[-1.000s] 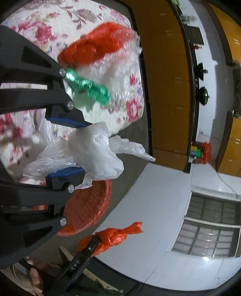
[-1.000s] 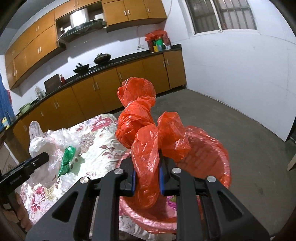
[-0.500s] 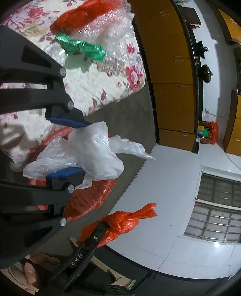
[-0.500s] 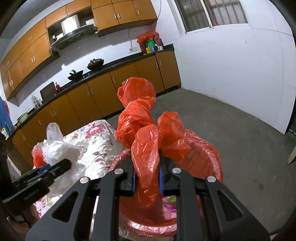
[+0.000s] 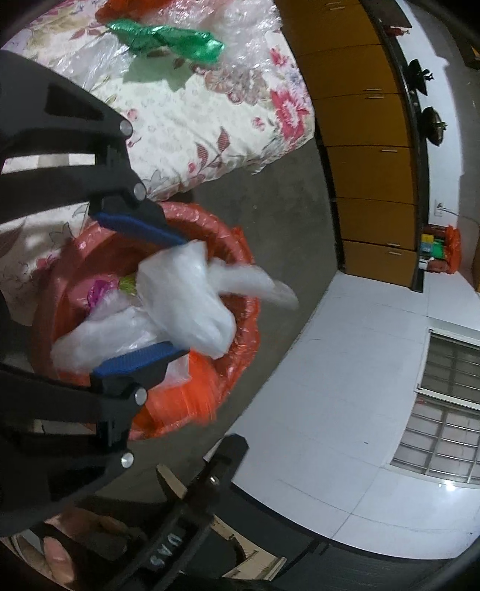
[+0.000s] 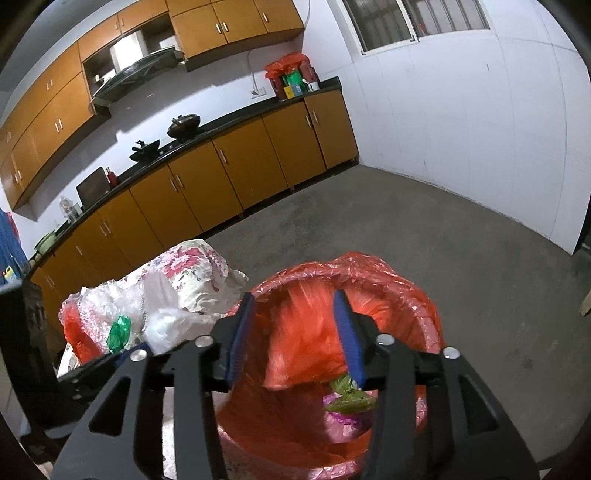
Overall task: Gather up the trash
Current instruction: 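Move both bags over the wastebasket and open both grippers to drop them, then grasp the clear plastic bag with the right gripper while the left gripper grasps a red bag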
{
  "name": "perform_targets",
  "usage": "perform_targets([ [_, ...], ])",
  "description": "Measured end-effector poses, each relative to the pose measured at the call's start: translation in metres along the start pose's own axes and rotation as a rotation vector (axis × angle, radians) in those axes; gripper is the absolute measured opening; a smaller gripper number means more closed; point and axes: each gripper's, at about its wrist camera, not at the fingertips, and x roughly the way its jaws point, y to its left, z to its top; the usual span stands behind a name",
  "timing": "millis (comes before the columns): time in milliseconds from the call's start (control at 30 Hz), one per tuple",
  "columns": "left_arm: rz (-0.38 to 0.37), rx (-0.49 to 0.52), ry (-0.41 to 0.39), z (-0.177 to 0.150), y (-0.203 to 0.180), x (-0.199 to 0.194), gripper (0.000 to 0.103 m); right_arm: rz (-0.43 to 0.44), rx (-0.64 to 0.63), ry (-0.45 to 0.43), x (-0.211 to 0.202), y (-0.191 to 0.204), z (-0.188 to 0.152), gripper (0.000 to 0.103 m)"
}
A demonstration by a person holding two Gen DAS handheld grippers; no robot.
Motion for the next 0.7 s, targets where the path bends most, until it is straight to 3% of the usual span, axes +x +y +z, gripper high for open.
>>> perform_targets([
  [100,0.006,-0.009,0.015,-0.004,0.004,0.004,0.06,-0.013,0.013,0.001,-0.002,-0.006,-0.002,0.047],
  [367,0.03,-0.012,0.003,-0.008,0.008,-0.004,0.063,-0.046,0.002,-0.008,-0.01,-0.011,-0.001,0.047],
  [567,0.122,-0.017,-0.064,-0.018,0.022,-0.034,0.071,-0.025,-0.054,-0.007,-0.012,0.005,-0.003,0.047],
  [700,0.224,-0.024,-0.111,-0.031,0.044,-0.062,0.074,0.014,-0.103,0.01,-0.009,0.027,-0.008,0.047],
])
